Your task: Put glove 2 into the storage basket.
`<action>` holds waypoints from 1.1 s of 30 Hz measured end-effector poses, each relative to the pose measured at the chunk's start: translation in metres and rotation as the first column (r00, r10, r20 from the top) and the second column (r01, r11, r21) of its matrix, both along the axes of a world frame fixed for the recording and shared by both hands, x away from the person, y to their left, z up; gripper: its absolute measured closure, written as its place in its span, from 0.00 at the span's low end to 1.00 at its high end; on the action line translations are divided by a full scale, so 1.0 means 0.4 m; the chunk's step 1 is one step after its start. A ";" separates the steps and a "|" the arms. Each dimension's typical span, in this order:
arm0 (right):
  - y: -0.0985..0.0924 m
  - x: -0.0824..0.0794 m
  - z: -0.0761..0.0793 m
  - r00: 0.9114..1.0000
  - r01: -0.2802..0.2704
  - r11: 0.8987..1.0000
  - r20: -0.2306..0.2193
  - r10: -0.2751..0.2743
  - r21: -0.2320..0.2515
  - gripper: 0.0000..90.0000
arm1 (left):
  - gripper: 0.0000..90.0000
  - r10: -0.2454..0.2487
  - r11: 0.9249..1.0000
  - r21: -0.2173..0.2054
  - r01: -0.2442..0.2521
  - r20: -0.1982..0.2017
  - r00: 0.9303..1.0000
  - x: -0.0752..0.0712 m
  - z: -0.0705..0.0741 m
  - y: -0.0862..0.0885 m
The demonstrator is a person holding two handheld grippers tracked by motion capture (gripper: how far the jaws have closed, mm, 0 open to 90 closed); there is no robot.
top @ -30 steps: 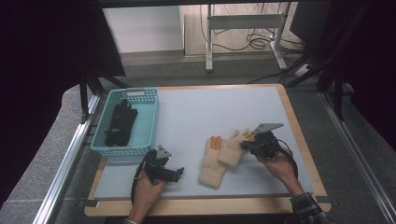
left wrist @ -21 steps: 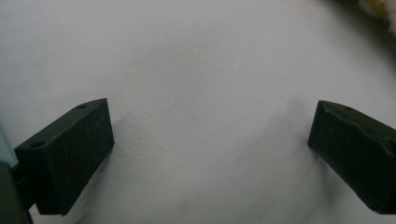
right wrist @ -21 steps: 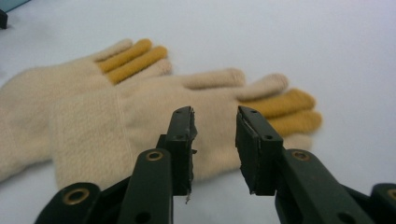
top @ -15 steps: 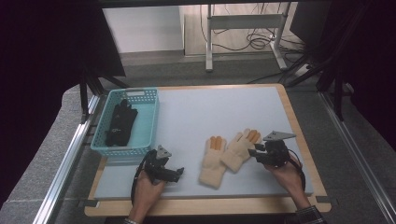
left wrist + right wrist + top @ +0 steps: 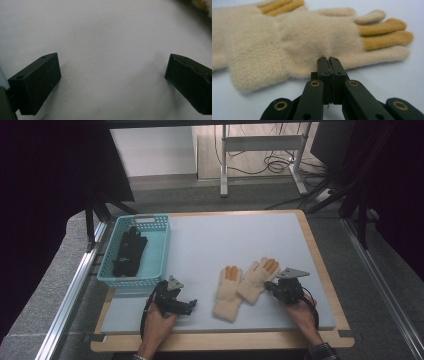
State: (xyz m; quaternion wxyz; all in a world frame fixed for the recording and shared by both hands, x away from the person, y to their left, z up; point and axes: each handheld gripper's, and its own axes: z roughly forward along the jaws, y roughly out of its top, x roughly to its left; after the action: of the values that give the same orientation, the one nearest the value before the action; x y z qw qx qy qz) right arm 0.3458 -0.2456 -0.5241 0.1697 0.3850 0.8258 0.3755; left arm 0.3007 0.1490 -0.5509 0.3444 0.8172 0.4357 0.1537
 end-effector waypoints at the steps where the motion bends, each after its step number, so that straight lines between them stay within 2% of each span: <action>1: -0.003 -0.002 0.007 1.000 -0.001 1.000 0.003 0.001 0.003 0.98 | 0.00 0.000 1.000 0.000 0.000 0.000 1.000 0.000 0.000 0.000; 8: -0.039 -0.023 0.105 0.999 -0.005 1.000 0.043 0.005 -0.012 0.98 | 0.00 0.000 1.000 0.000 0.000 0.000 1.000 0.000 0.000 0.000; 11: -0.045 -0.024 0.123 0.999 -0.006 1.000 0.048 0.007 -0.010 0.98 | 0.00 0.000 1.000 0.001 0.000 0.000 1.000 0.000 0.000 0.000; 14: -0.032 -0.018 0.133 0.998 -0.021 1.000 0.053 0.022 -0.009 0.98 | 0.00 0.000 1.000 0.001 0.000 0.000 1.000 0.000 0.000 0.000; 20: 0.044 0.017 0.156 0.995 -0.074 0.997 0.068 0.074 -0.015 0.98 | 0.00 0.000 1.000 0.000 0.000 -0.001 1.000 0.000 0.000 0.000; 24: 0.119 0.059 0.173 0.991 -0.120 0.993 0.065 0.119 -0.001 0.98 | 0.00 0.001 1.000 0.000 -0.001 0.002 1.000 0.000 0.000 0.000; 26: 0.172 0.080 0.175 0.987 -0.153 0.988 0.057 0.153 -0.002 0.97 | 0.00 0.000 1.000 0.000 0.000 0.001 1.000 0.000 0.000 0.000; 29: 0.228 0.101 0.172 0.979 -0.195 0.981 0.061 0.196 -0.017 0.91 | 0.00 -0.002 1.000 0.002 0.002 0.001 1.000 0.000 0.000 0.000; 31: 0.235 0.108 0.177 0.978 -0.198 0.980 0.069 0.198 -0.014 0.88 | 0.01 -0.002 1.000 0.003 0.002 0.001 1.000 0.000 0.000 0.000; 33: 0.214 0.110 0.183 0.980 -0.185 0.983 0.071 0.185 -0.003 0.86 | 0.01 -0.002 1.000 0.002 0.002 0.001 1.000 0.000 0.000 0.001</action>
State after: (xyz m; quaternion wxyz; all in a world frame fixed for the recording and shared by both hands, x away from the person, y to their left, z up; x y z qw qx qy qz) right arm 0.3897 -0.1598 -0.4509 0.1627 0.2933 0.8508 0.4046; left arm 0.3008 0.1492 -0.5508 0.3440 0.8180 0.4345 0.1541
